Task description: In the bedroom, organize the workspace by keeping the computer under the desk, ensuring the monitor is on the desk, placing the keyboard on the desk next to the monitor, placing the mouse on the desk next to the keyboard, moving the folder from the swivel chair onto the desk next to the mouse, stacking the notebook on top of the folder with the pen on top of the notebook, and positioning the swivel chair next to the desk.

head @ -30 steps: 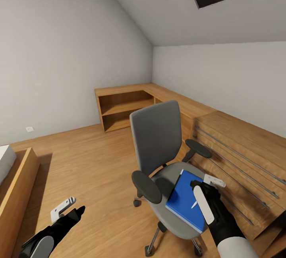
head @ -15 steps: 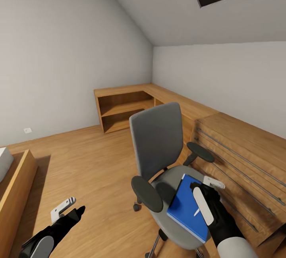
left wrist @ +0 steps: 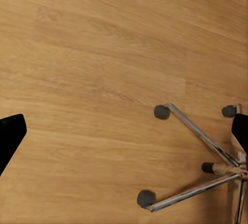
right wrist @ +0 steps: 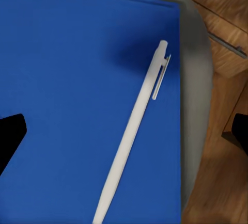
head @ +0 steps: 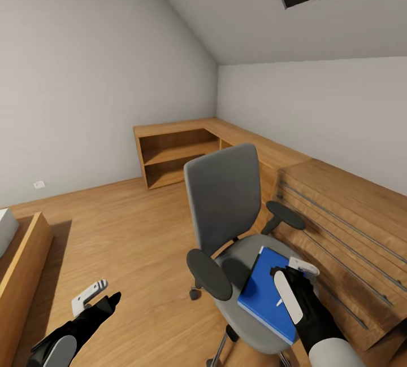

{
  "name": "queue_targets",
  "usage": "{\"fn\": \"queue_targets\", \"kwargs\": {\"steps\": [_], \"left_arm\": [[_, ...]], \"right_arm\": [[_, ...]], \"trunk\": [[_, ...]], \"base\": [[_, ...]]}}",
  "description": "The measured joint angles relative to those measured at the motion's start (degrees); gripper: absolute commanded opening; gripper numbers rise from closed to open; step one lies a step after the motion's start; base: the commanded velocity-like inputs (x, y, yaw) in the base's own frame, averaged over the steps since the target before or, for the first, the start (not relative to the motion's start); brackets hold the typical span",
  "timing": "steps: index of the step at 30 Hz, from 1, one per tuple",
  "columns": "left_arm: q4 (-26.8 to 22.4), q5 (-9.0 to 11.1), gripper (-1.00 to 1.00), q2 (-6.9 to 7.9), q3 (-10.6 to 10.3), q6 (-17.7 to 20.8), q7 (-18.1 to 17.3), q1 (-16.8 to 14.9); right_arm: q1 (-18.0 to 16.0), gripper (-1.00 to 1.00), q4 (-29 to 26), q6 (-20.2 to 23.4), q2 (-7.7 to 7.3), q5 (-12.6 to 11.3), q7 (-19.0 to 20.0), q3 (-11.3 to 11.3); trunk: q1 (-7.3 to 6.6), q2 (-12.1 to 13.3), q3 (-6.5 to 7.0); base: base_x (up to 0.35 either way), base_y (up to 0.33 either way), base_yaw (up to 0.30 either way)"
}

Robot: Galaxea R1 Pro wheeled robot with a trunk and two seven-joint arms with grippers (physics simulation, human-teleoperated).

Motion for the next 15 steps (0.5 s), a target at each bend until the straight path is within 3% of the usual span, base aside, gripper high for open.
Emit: {"fn": "queue_targets", "kwargs": {"steps": [15], "left_arm": [[-0.02, 0.0, 1.0, 0.0, -0.02, -0.01, 0.01, 0.0]], "right_arm": [[0.0, 1.0, 0.11, 0.0, 0.0, -0.11, 0.0, 0.0]], "trunk": [[0.0, 0.0, 0.0]], "base": [[0.0, 0.0, 0.0]]}}
